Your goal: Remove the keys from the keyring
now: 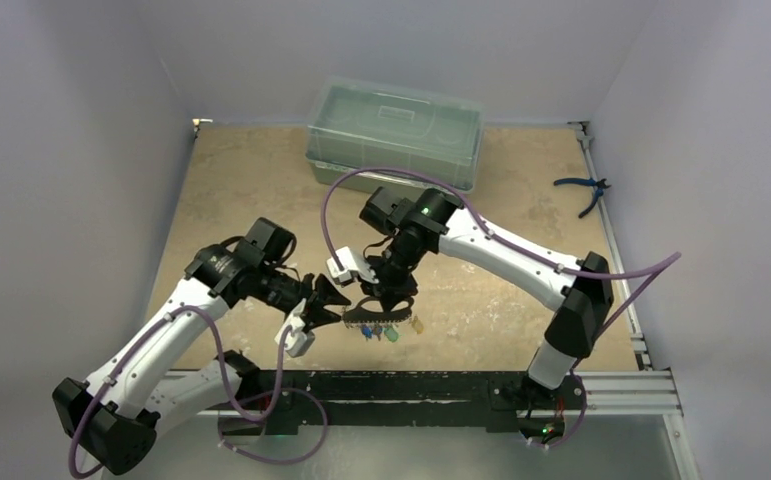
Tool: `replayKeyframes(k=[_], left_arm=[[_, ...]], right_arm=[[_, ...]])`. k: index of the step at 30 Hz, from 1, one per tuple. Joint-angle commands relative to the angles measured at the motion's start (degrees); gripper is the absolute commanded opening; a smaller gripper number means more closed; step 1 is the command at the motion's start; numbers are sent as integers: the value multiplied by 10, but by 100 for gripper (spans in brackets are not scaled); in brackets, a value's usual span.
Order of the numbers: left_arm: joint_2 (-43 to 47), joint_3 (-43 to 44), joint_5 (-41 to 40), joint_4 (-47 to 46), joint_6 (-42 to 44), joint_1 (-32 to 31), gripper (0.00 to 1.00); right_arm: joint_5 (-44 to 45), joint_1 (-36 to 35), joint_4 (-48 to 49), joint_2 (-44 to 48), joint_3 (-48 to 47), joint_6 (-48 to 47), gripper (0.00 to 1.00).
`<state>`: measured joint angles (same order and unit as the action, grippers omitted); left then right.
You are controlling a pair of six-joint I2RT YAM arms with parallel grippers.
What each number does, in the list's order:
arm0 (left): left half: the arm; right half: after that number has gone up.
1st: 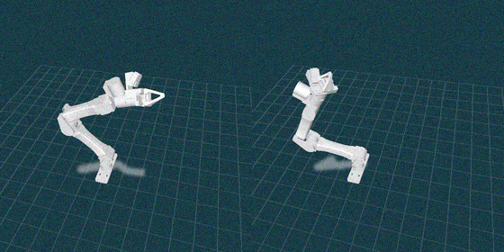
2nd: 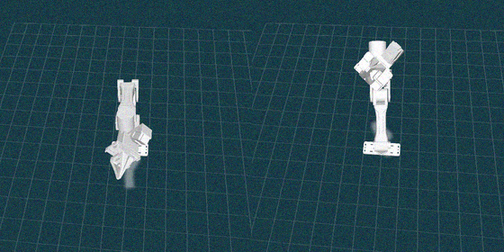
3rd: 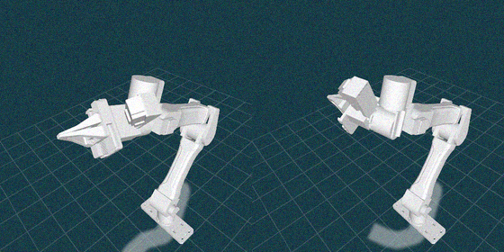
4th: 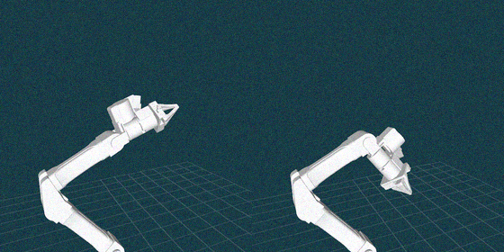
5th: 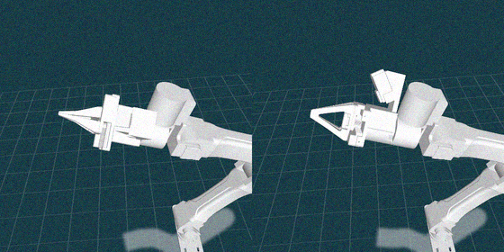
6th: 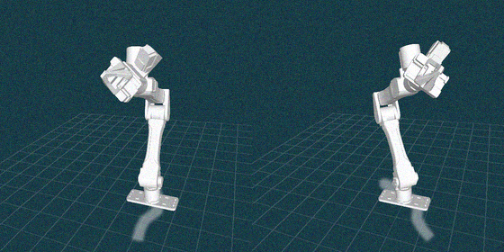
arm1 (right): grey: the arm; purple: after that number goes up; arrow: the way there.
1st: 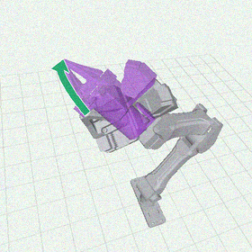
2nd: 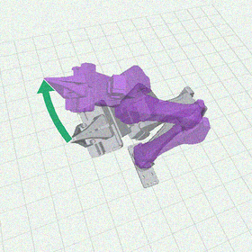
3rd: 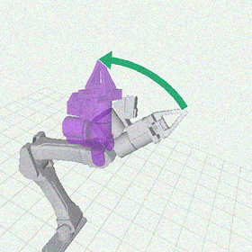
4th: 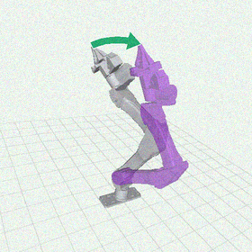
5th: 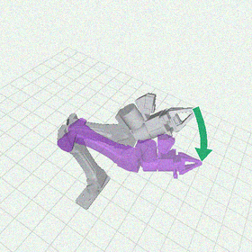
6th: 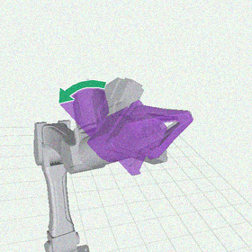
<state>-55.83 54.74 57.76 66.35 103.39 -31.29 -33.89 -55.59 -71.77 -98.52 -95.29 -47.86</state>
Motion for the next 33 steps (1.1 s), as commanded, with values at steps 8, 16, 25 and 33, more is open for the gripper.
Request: replayKeyframes(k=[8,16,25,33], left_arm=[[39,-24,-60,-19,-79,-3,23],[69,-50,-28,-158,-297,2,22],[143,-160,-38,-435,-614,10,42],[151,-206,-9,-487,-682,10,51]], right_arm=[[7,23,24,89,39,13,0],[-6,45,43,112,47,14,0],[-31,50,77,135,68,27,0],[-42,51,109,149,71,54,0]])
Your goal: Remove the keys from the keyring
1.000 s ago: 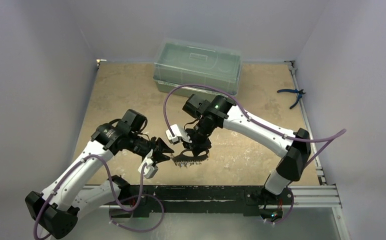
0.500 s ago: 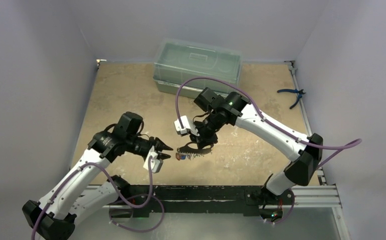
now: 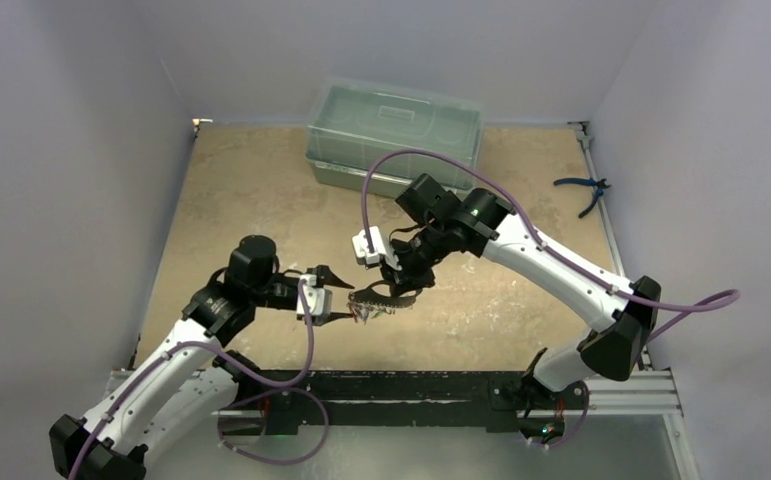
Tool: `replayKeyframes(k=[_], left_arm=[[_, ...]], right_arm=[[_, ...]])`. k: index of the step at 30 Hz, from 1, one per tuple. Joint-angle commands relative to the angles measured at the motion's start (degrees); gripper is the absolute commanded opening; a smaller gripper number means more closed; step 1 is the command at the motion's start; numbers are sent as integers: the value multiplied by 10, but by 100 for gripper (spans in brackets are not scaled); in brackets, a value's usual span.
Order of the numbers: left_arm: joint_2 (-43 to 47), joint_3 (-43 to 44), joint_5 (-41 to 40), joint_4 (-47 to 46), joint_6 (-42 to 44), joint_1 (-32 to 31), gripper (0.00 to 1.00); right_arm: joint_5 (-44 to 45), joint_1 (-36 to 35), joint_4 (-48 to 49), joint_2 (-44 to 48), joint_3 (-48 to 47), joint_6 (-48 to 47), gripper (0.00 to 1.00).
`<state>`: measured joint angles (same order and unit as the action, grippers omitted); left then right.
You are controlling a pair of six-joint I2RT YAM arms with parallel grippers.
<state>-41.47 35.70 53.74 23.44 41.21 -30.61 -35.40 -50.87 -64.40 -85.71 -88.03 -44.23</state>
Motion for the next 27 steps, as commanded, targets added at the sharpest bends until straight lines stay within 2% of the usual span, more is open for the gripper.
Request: replayKeyframes(k=[1,3,10,14,21,23,27], left_arm=[[8,-20,31,-67,-69,3,51],[7,-22,36,-70,-69,3,48],[15,-27,33,-58,-77,3,48],[17,-26,15,-44,-89,3,29],[16,-22,5,-46,-93,3,4],[15,-22,8,-45,-93,3,0],[9,-23,16,-55,-98,3,0]], right_arm=[[-27,3,36,21,1,18,0],[-27,4,38,21,2,19,0],[-33,17,44,14,8,17,0],[-37,26,43,13,9,13,0],[-43,34,40,21,10,11,0],[-42,37,40,24,11,12,0],[-44,40,41,26,15,11,0]])
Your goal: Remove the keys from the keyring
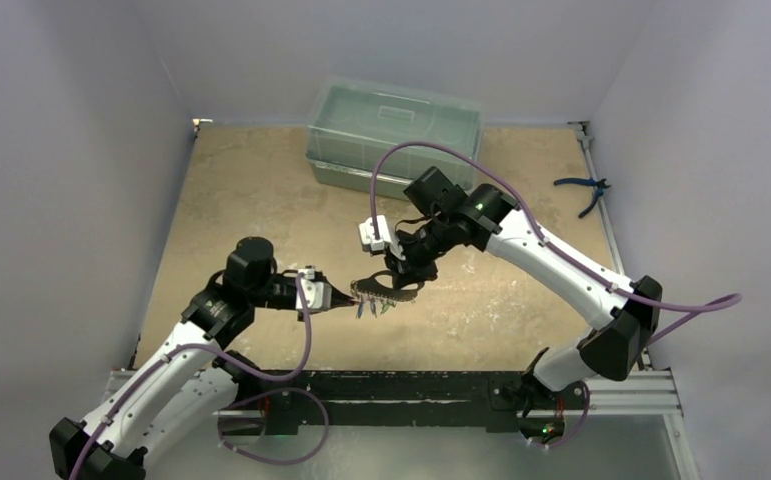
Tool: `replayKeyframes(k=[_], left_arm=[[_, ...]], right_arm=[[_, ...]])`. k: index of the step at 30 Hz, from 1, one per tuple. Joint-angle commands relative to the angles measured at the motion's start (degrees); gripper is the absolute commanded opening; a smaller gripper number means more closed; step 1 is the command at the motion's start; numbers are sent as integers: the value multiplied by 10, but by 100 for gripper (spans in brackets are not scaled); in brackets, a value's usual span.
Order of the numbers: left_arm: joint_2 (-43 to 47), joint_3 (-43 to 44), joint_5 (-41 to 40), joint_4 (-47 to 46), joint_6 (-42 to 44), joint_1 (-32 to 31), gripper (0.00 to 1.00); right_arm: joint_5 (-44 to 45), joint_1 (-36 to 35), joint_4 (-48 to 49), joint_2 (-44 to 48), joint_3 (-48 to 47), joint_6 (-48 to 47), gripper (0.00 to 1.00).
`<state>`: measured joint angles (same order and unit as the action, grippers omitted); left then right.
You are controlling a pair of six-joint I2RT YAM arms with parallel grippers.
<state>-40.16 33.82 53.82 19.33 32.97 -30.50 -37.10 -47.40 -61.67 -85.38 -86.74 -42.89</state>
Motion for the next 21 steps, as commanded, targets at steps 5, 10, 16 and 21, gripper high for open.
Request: replayKeyframes(k=[5,10,16,21], left_arm=[[-17,-8,26,-41,-40,2,0],[0,15,16,12,-29,2,0],[-38,35,-14,65,-21,26,0],[-96,22,-9,55,-2,73,0]], right_arm=[[-29,6,12,21,10,-6,0],[-35,32,23,23,32,-5,0],[-71,55,42,-6,57,-15,0],[-98,69,63,-53,81,-21,0]])
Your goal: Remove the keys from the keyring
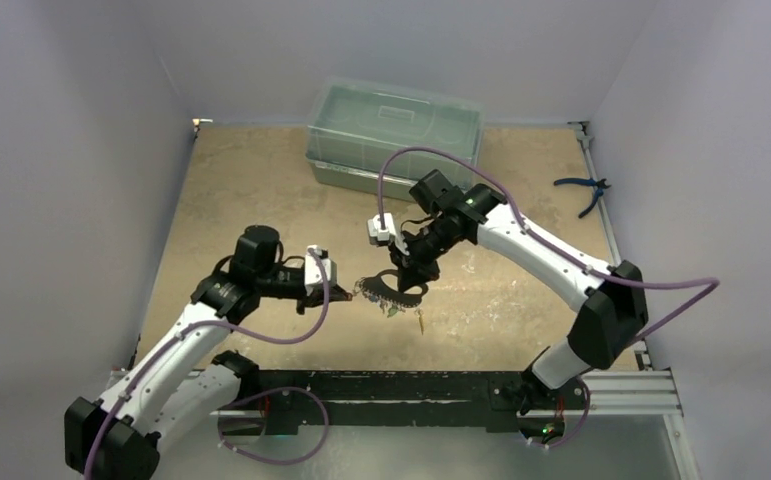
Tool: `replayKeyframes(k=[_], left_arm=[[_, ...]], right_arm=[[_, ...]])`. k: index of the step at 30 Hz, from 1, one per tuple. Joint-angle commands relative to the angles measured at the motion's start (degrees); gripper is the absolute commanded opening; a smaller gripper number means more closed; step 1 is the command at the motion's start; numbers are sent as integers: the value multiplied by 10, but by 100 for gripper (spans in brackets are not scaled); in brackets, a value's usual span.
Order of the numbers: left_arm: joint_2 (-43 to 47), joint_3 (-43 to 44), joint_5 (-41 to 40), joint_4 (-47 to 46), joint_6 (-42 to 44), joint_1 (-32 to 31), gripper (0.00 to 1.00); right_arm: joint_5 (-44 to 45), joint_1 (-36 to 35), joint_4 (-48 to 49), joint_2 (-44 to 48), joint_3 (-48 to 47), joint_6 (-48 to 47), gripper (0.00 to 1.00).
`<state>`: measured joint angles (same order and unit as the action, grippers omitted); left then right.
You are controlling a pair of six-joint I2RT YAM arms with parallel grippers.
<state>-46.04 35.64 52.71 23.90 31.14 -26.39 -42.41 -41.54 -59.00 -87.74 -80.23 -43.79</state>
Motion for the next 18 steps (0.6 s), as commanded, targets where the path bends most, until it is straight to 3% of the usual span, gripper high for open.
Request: replayKeyframes(k=[1,4,10,18], left_arm=[[-54,4,0,10,21,41,0],[-106,20,13,48,79,60,0],[-101,-10,11,50,101,62,0],[-108,-15,5,17,85,62,0]], right_arm=[[-47,15,45,-38,21,-9,0],[-48,23,76,-60,38,7,0],[-40,28,104,-112,54,23,2],[-53,30,195,-110,93,89,37]])
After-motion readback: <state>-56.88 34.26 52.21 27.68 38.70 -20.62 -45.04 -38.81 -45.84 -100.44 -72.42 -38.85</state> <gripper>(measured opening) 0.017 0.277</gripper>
